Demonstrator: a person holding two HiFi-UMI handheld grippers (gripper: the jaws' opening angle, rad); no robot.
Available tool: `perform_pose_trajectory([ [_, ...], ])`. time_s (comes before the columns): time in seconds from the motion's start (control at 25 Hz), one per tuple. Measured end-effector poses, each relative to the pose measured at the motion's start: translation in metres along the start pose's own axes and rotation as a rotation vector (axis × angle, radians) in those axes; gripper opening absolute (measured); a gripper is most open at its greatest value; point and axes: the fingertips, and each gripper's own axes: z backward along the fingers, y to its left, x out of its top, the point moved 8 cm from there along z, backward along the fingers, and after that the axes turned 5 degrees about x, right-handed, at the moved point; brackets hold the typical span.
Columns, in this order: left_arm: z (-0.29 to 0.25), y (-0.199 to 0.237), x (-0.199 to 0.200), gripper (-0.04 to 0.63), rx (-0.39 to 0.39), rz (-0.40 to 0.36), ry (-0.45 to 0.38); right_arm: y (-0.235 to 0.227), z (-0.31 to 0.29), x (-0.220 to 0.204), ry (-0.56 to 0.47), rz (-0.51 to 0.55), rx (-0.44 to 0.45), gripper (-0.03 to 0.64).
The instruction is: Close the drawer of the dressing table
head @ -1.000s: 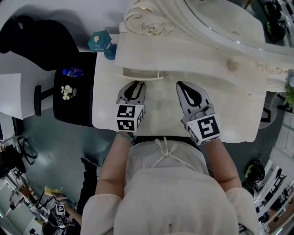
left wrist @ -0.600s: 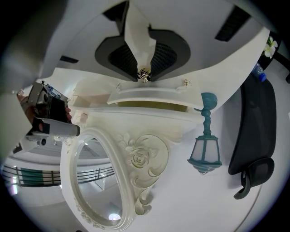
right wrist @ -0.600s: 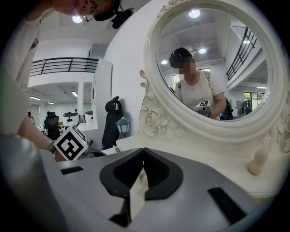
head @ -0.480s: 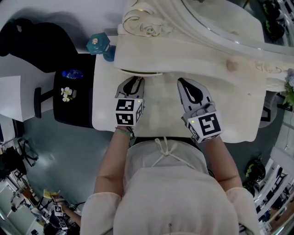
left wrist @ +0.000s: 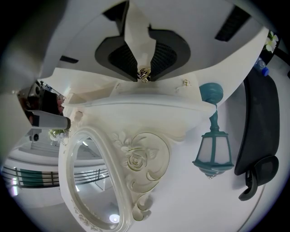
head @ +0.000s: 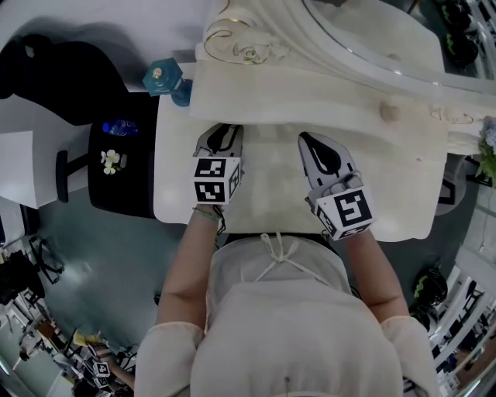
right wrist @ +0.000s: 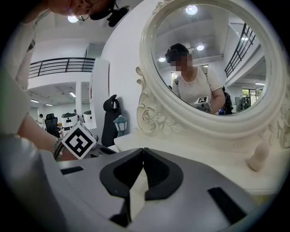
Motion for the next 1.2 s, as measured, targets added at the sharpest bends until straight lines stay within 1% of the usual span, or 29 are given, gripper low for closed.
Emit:
perform_pose_trajectory([
  [0.16, -0.003, 0.001, 0.002, 0.104, -0.014, 0.023, -0.005, -0.003, 0.002, 0.001, 0.012, 0.008, -0.008, 0.005],
  [0.36, -0.003, 0.001, 0.001, 0.103, -0.014, 0.020, -0.014, -0.003, 0.004, 0.005, 0.001, 0.004, -0.019, 0.005],
  [0.48, -0.002, 0.000, 0.001, 0.104, -0.040, 0.022, -0.020, 0.001, 0.007, 0.007, -0.004, 0.014, -0.016, 0.005],
  [0.52, -0.001, -0.001, 0.001, 0.112, -0.058, 0.022, -0.018, 0.003, 0.008, 0.008, -0.006, 0.017, -0.015, 0.005],
  [0.56, 0.000, -0.003, 0.001, 0.165, -0.076, 0.023, -0.016, 0.005, 0.009, 0.009, -0.007, 0.019, -0.015, 0.005],
  [0.64, 0.004, -0.008, 0.000, 0.313, -0.099, 0.022, -0.020, 0.010, 0.011, 0.011, -0.008, 0.021, -0.019, 0.005],
  [0.68, 0.009, -0.011, 0.000, 0.328, -0.102, 0.024, -0.028, 0.012, 0.013, 0.013, -0.008, 0.023, -0.021, 0.005],
  [0.8, 0.027, -0.016, 0.001, 0.342, -0.105, 0.032, -0.057, 0.018, 0.017, 0.016, -0.016, 0.029, -0.024, 0.005],
  [0.92, 0.048, -0.020, 0.006, 0.342, -0.107, 0.011, -0.075, 0.023, 0.022, 0.021, -0.031, 0.033, -0.030, 0.005],
  [1.12, 0.082, -0.019, 0.031, 0.341, -0.069, -0.031, -0.129, 0.028, 0.032, 0.030, -0.054, 0.051, -0.040, 0.005],
  [1.2, 0.096, -0.018, 0.043, 0.341, -0.067, -0.023, -0.161, 0.030, 0.038, 0.035, -0.070, 0.051, -0.050, 0.005],
])
